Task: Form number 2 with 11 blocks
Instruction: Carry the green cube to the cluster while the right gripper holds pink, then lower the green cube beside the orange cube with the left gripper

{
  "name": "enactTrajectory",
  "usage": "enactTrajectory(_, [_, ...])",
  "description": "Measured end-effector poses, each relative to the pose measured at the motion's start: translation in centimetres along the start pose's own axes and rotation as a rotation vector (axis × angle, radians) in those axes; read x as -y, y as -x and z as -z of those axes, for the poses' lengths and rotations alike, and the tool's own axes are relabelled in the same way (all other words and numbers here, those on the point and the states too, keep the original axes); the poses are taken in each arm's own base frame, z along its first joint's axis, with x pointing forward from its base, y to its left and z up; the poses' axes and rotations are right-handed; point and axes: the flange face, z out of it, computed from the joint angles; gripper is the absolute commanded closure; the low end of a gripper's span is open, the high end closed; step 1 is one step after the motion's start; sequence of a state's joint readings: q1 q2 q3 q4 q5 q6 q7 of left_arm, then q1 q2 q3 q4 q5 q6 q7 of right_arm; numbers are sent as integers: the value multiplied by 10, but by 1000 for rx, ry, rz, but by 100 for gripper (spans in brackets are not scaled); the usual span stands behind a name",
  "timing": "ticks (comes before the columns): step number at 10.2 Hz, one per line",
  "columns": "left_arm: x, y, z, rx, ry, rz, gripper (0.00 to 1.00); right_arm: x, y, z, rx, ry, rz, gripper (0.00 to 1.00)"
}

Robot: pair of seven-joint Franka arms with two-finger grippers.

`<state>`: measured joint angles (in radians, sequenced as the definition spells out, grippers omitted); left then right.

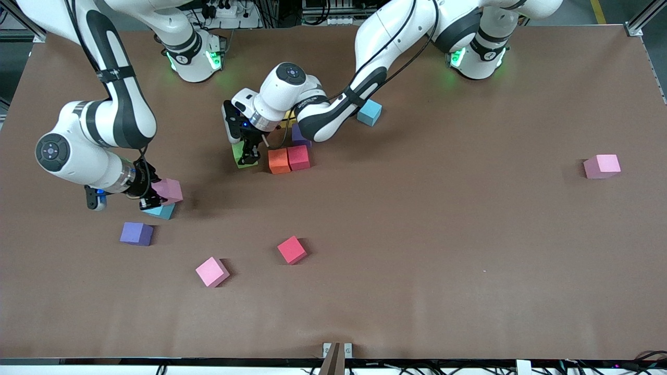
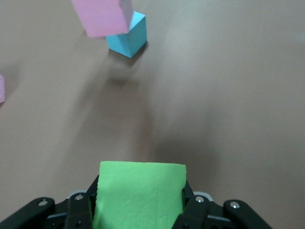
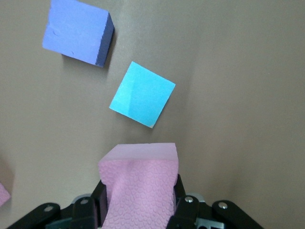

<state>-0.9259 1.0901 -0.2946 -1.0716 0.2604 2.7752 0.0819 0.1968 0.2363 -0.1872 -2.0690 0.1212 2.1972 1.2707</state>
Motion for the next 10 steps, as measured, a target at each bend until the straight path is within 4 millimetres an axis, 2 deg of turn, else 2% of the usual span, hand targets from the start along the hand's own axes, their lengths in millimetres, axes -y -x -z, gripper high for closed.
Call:
enactTrajectory(1, [-3,2,-4,1,3,-7,100,1,-1,2,-2,-6,-4,100])
enactTrajectory(5, [16,17,-14,21,-9,-24,100,10,-6,10,-12,-33,-6,100])
enactTrajectory(7, [14,28,-26,39,-1,-20,100,13,-8,10,-15,-34,9,100])
enactTrajectory(10, [9,29,-28,40,11,-9,100,11,-27,7,-16,-31,61,100])
